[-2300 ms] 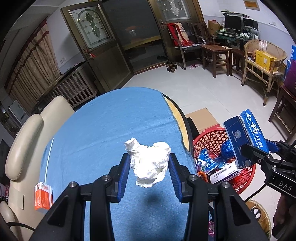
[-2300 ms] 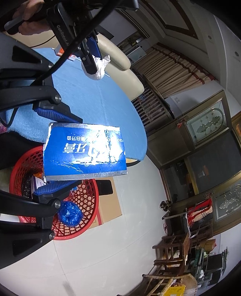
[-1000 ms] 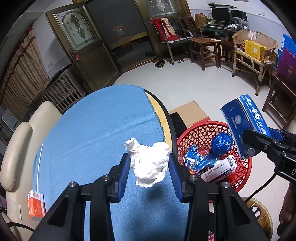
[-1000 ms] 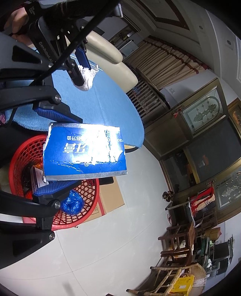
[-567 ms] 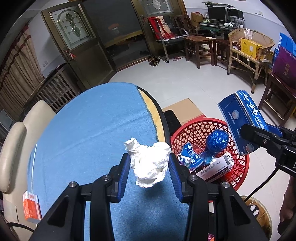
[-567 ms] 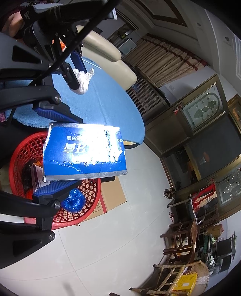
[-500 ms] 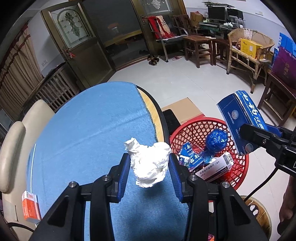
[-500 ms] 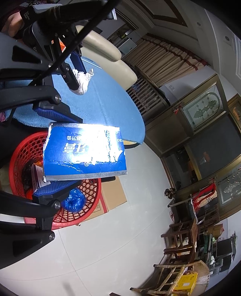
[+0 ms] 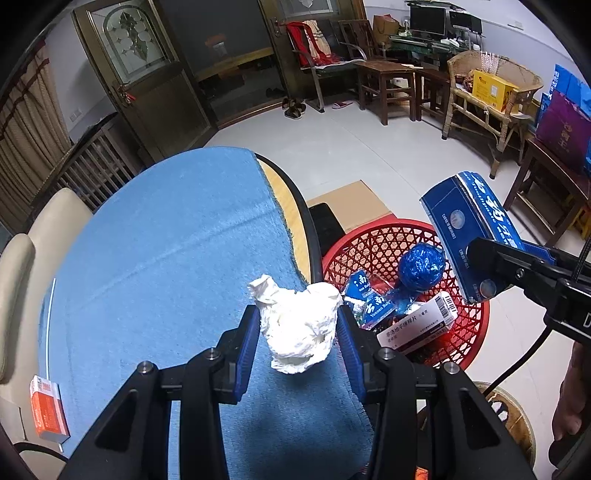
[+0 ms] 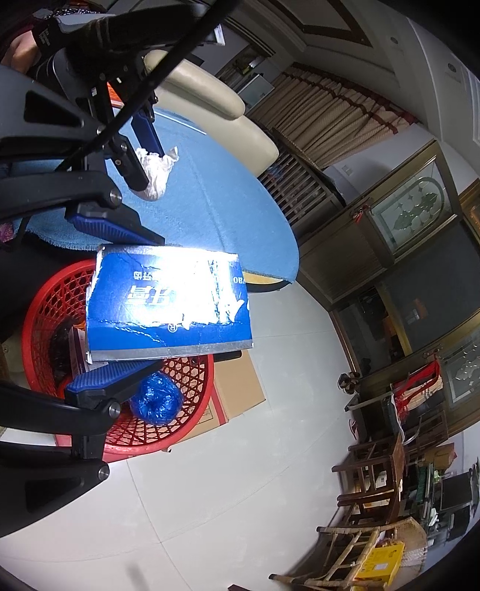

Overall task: Collect trash
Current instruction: 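Carry the white tissue and blue toothpaste box over the red basket, then open both grippers to drop the tissue and toothpaste box into the basket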

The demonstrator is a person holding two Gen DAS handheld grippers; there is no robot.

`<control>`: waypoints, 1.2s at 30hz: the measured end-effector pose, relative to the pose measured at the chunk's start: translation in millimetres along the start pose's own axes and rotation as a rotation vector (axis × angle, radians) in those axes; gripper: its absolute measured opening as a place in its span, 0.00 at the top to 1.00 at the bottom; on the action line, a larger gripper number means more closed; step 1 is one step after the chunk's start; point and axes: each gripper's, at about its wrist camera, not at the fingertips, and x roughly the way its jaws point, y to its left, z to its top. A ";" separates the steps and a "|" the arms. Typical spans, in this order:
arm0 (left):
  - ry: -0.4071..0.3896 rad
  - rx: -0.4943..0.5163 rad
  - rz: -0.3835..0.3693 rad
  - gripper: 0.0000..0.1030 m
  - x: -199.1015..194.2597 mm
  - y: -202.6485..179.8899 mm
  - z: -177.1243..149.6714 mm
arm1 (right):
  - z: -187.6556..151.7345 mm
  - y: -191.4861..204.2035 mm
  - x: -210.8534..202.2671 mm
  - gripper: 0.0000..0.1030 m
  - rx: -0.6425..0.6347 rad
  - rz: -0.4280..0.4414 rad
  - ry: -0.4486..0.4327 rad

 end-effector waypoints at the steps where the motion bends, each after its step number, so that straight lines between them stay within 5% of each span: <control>1: 0.002 -0.001 -0.003 0.57 0.5 -0.1 -0.1 | -0.4 0.2 0.6 0.40 0.000 -0.001 0.000; 36: 0.012 -0.009 -0.075 0.55 7.1 0.1 -4.3 | -2.0 -4.5 9.5 0.40 0.032 -0.013 0.018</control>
